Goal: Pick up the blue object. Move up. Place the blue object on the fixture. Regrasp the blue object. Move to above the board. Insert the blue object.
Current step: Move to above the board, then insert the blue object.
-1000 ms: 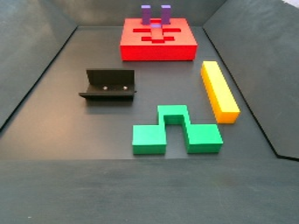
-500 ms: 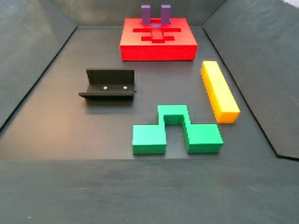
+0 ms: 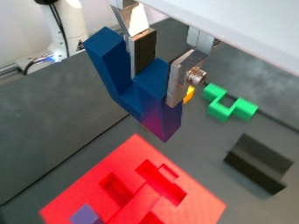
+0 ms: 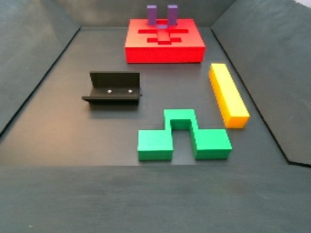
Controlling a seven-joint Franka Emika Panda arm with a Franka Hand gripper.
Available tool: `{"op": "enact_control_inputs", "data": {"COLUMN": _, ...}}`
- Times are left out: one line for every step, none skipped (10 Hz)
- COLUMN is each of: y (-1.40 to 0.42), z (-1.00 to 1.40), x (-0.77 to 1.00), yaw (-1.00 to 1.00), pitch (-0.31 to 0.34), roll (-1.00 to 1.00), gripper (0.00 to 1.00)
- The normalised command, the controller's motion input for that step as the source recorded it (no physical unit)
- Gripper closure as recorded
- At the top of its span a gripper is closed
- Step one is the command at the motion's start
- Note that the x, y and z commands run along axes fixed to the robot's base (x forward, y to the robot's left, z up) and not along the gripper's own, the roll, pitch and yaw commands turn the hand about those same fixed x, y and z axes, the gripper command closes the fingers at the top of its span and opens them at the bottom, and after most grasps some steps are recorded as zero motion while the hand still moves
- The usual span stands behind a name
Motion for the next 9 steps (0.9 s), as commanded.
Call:
{"op": "enact_control_inputs", "data": {"y": 0.01, "z": 0.0, "x": -0.06, "yaw": 0.01, "pitch": -0.048, "roll": -0.28, "gripper": 1.0}}
{"op": "enact_control_inputs", "data": {"y": 0.01, "z": 0.0, "x": 0.0, "yaw": 0.05, "pitch": 0.0, "roll": -0.07, "gripper": 1.0}}
{"op": "enact_control_inputs", "data": {"y": 0.0, "z": 0.0, "x": 0.03, "yaw": 0.03, "pitch": 0.0, "roll": -0.09, "gripper": 1.0}}
{"op": "enact_control_inputs", "data": {"y": 0.0, "z": 0.0, "x": 0.02, "yaw": 0.0, "pitch": 0.0, "roll": -0.12, "gripper": 1.0}}
{"op": "enact_control_inputs", "data": {"y": 0.0, "z": 0.0, "x": 0.05, "yaw": 0.0, "pitch": -0.047, "roll": -0.28, "gripper": 1.0}}
{"op": "enact_control_inputs", "data": {"y": 0.0, "z": 0.18, "x": 0.0, "yaw": -0.15, "pitch": -0.181, "roll": -0.5, "gripper": 1.0}}
{"op": "enact_control_inputs", "data": {"y": 0.08, "z": 0.19, "x": 0.0, "yaw": -0.13, "pitch": -0.194, "roll": -0.5, "gripper": 1.0}}
{"op": "enact_control_inputs", "data": {"y": 0.12, "z": 0.18, "x": 0.0, "yaw": -0.15, "pitch": -0.191, "roll": -0.5, "gripper": 1.0}}
{"op": "enact_control_inputs", "data": {"y": 0.15, "z": 0.0, "x": 0.0, "yaw": -0.15, "pitch": -0.187, "roll": -0.5, "gripper": 1.0}}
